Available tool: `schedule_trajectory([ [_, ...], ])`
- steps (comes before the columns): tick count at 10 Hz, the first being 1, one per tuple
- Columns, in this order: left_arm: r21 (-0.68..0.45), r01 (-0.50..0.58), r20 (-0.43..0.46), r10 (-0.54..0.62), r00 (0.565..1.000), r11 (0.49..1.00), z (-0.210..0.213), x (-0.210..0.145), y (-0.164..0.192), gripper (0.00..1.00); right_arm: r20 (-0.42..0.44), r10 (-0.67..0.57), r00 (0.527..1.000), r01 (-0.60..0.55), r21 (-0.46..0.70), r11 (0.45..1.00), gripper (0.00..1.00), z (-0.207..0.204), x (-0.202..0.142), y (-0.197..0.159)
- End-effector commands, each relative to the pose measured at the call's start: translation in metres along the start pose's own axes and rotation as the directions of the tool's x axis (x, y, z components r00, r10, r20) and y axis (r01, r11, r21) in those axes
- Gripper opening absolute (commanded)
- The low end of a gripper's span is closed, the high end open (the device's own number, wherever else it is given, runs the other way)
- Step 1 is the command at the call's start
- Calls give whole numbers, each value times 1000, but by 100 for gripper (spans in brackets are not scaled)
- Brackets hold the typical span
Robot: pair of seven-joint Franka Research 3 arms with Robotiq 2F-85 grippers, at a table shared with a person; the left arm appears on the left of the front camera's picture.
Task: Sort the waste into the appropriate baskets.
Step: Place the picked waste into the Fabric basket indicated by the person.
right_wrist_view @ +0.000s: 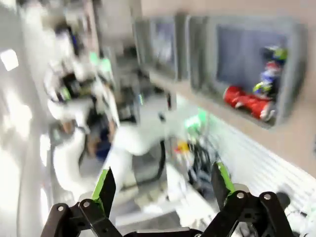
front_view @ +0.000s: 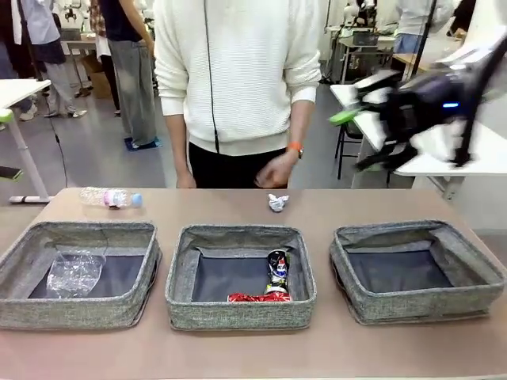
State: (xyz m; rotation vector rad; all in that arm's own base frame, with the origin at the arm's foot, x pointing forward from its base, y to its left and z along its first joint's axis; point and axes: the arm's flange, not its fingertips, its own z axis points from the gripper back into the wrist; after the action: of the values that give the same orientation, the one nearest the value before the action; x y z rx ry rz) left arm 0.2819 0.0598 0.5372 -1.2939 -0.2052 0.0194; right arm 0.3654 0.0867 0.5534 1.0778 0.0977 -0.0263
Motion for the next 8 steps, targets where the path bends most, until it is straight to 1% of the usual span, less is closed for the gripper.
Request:
schedule_trajectory([
  [1,-10,13,-5,-14,1000,1000,-1,-1,1,100,386,-82,919,67,50,996,100,43,-57,-44],
  [2,-10,13,-5,-14,1000,1000,-1,-1,1,100,465,-143,874,84,147,986,100,68,-77,-67],
  [3,-10,13,-5,-14,1000,1000,-1,-1,1,100,494,-193,848,69,258,964,100,87,-95,-87],
  [4,-10,13,-5,-14,1000,1000,-1,-1,1,100,548,-241,801,86,292,952,100,97,-110,-98],
  [5,-10,13,-5,-14,1000,1000,-1,-1,1,100,535,-254,806,91,312,946,100,99,-117,-98],
  [6,-10,13,-5,-14,1000,1000,-1,-1,1,100,494,-204,845,102,225,969,100,116,-92,-91],
  [8,-10,13,-5,-14,1000,1000,-1,-1,1,100,494,-204,845,102,225,969,100,116,-92,-91],
])
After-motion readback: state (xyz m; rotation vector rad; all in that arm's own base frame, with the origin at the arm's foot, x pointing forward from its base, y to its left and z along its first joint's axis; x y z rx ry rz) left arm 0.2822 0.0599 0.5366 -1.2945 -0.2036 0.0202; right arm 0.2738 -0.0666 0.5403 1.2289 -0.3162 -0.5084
